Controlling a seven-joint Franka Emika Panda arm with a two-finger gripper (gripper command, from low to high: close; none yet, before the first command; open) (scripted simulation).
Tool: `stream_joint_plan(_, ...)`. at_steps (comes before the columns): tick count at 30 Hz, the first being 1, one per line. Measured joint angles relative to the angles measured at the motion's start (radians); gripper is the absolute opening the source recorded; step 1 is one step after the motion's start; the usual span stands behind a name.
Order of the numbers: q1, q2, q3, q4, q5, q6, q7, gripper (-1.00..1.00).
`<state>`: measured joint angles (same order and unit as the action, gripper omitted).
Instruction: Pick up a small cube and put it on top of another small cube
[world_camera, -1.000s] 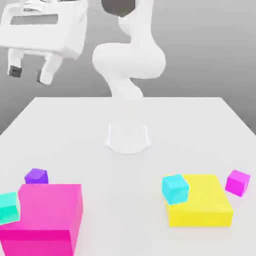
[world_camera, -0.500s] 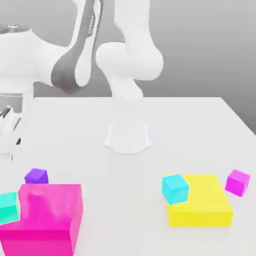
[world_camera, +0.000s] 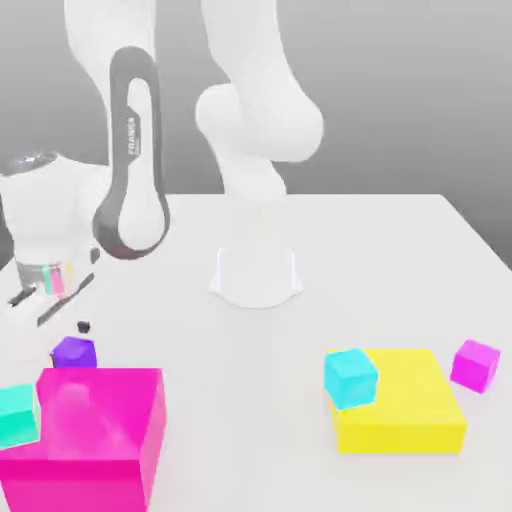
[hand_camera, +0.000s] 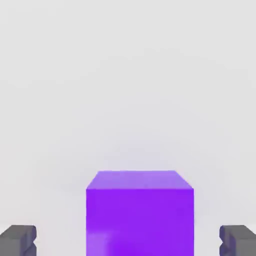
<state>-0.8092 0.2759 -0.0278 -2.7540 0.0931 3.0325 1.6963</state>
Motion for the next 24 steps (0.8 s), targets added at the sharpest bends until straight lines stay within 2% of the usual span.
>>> stream_joint_plan(1,-0.003,0.022,0.003,0.003,0.001,0.018,-0.002,-1.00)
stream_joint_plan(8,-0.006,0.026,0.005,0.004,-0.001,0.022,-0.001,-1.00)
stream_joint_plan(18,0.014,-0.205,-0.029,-0.035,-0.072,-0.169,0.055,-1.00)
stream_joint_plan(24,0.099,-0.216,0.005,0.151,-0.103,-0.367,0.211,-1.00)
